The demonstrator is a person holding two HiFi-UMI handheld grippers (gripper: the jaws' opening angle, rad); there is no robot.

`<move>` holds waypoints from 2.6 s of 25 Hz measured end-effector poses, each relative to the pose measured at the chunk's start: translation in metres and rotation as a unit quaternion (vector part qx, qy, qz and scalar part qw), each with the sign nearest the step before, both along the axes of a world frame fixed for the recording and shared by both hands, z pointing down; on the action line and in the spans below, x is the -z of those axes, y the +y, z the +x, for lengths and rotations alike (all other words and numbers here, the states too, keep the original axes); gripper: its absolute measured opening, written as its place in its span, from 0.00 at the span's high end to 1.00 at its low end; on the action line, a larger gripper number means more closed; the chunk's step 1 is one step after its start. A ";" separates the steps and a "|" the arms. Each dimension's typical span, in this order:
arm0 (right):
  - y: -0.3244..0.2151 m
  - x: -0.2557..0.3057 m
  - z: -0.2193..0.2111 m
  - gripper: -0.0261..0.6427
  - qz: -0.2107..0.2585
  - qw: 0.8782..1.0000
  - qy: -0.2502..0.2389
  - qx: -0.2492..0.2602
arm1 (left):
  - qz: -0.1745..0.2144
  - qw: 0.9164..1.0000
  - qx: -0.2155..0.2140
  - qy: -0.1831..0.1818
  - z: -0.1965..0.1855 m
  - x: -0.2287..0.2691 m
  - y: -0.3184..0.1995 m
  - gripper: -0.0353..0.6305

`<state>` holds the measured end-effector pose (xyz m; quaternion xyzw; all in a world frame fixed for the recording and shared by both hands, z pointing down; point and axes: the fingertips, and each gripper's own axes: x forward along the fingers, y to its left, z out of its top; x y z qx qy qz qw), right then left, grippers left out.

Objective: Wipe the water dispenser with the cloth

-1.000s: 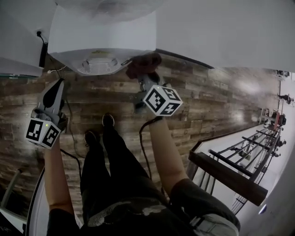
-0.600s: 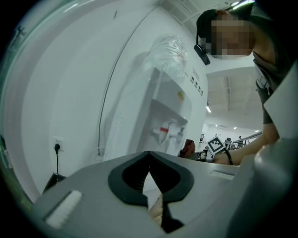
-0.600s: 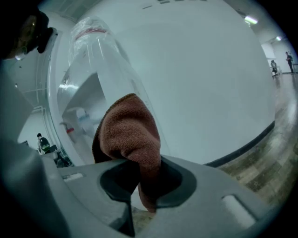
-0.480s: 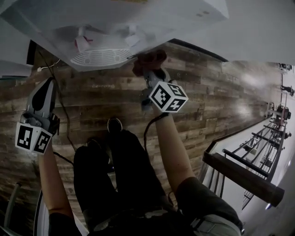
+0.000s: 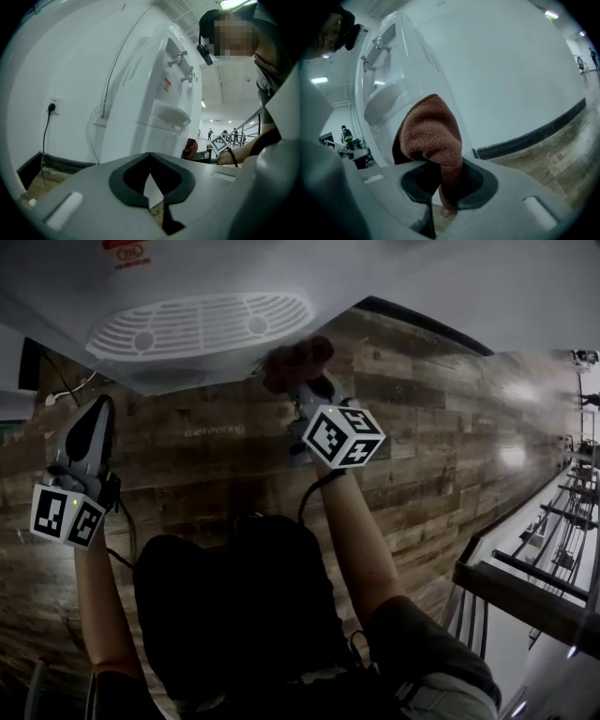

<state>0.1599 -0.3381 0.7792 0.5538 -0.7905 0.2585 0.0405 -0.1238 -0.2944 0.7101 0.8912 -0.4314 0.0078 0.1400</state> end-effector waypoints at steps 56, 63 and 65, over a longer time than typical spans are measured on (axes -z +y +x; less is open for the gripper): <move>0.065 -0.156 -0.226 0.87 -0.047 0.965 0.052 0.253 | -0.055 0.998 -0.027 -0.012 -0.040 -0.164 0.040 0.92; 0.040 -0.119 -0.030 0.87 -0.016 0.992 0.123 -0.005 | -0.047 0.998 -0.039 -0.008 -0.026 -0.153 0.024 0.92; 0.025 -0.117 -0.005 0.87 -0.020 0.991 0.129 -0.038 | -0.044 0.998 -0.049 -0.012 -0.019 -0.151 0.021 0.92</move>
